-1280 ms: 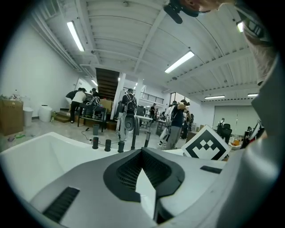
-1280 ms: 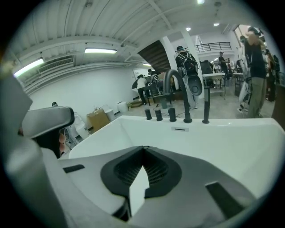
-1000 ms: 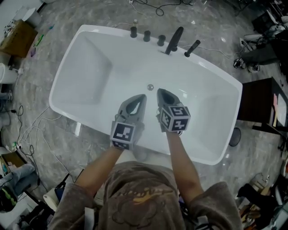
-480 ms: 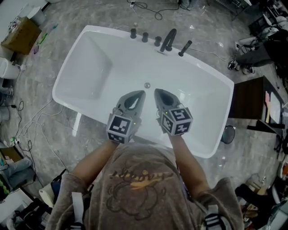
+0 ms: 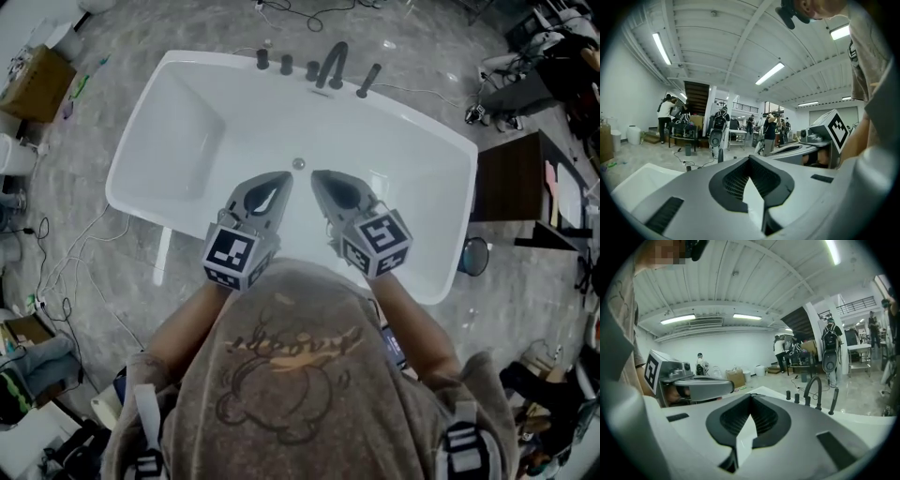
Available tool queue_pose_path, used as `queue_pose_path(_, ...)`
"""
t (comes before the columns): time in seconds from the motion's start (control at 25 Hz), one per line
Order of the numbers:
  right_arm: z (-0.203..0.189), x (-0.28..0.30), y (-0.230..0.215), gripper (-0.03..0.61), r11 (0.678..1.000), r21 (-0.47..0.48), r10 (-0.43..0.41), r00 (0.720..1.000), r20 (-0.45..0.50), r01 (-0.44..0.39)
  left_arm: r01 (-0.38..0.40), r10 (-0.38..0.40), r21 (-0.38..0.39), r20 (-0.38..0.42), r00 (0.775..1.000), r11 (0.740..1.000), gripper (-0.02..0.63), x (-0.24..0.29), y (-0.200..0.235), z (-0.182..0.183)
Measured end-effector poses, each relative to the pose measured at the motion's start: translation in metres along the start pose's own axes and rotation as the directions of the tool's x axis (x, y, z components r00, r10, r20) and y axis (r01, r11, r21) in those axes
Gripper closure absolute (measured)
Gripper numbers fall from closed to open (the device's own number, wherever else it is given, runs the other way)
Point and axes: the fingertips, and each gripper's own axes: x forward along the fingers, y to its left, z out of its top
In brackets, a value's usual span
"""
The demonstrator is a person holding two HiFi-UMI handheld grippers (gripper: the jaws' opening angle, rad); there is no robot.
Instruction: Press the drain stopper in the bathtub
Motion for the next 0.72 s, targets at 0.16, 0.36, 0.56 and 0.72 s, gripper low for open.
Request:
queue_pose_path(0.16, 0.013, -0.019, 0.019, 0.575, 0.996, -0.037, 0.078, 0.996, 0.042, -0.076, 0.031, -0.032, 0.012, 0.037, 0.999, 0.999, 0.611, -0.011, -0.011, 0.010)
queue_pose_path(0.36, 0.018, -0.033, 0.038, 0.575, 0.988, -0.073, 0.144, 0.985, 0.093, -0.137, 0.072, -0.076, 0.057, 0.071, 0.995, 0.996, 0.610, -0.022, -0.022, 0.013)
queue_pose_path(0.56, 0.016, -0.036, 0.044, 0.575, 0.979, -0.099, 0.189, 0.971, 0.148, -0.176, 0.084, -0.093, 0.101, 0.087, 0.992, 0.991, 0.610, -0.025, -0.023, 0.008)
queue_pose_path(0.72, 0.014, -0.040, 0.048, 0.575, 0.973, -0.116, 0.215, 0.964, 0.156, -0.198, 0.064, -0.072, 0.086, 0.094, 0.993, 0.994, 0.609, -0.026, -0.022, -0.002)
